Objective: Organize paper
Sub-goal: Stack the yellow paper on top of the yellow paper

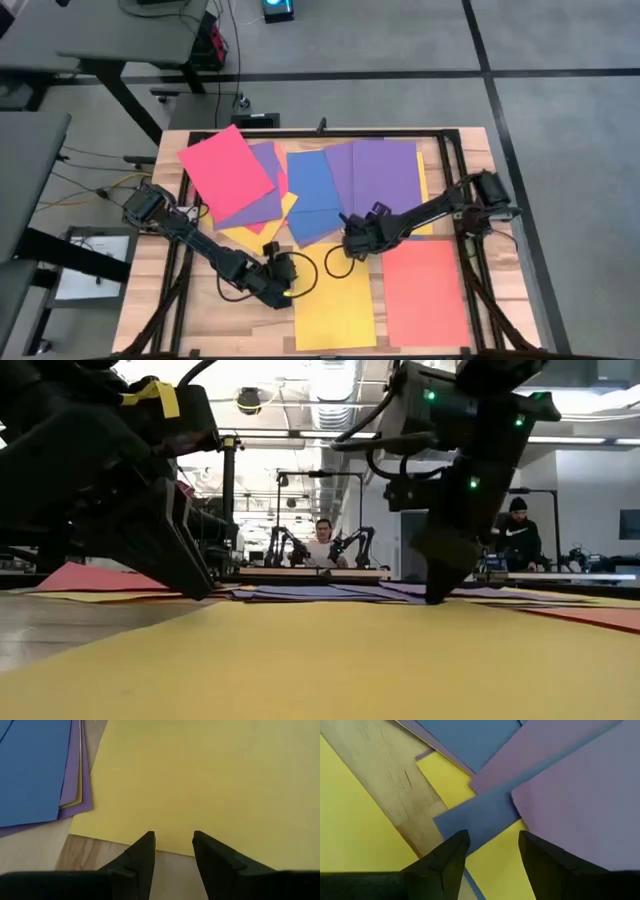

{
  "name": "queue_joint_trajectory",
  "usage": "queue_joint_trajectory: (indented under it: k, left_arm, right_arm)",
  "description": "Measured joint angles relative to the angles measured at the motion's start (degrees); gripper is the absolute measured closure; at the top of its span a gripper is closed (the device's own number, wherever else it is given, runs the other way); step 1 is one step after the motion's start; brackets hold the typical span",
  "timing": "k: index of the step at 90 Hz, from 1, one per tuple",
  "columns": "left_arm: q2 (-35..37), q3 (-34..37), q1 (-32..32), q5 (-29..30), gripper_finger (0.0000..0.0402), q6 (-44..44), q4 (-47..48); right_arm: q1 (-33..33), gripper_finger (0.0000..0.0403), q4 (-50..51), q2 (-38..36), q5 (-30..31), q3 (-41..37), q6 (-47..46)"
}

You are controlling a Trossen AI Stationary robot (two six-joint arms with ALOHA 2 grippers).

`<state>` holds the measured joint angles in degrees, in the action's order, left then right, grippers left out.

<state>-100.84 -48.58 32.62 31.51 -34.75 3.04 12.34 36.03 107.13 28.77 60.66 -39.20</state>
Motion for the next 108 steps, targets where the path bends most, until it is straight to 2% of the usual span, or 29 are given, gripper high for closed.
queue_joint_trajectory:
  k: [10, 52, 88, 97, 108]
  left_arm:
    - [0.0, 0.0, 0.0, 0.0, 0.0283, -0.01, 0.12]
    - [0.0, 0.02, 0.0, 0.0, 0.0283, 0.03, 0.6]
    - [0.0, 0.01, 0.0, 0.0, 0.0283, 0.08, 1.17]
    - [0.0, 0.01, 0.0, 0.0, 0.0283, 0.06, 1.52]
    - [0.0, 0.01, 0.0, 0.0, 0.0283, 0.46, 1.55]
  right_arm:
    - [0.0, 0.0227, 1.83, -0.02, 0.02, 0.28, 0.0]
    - [-0.09, 0.0228, 20.49, -0.07, 0.72, 3.26, -1.17]
    - [0.42, 0.0229, 20.48, -0.09, 0.86, 2.81, -4.52]
    - [0.42, 0.0247, 20.23, -0.11, 0.86, 2.82, -4.63]
    - [0.39, 0.0302, 20.16, -0.11, 0.36, 2.82, -4.83]
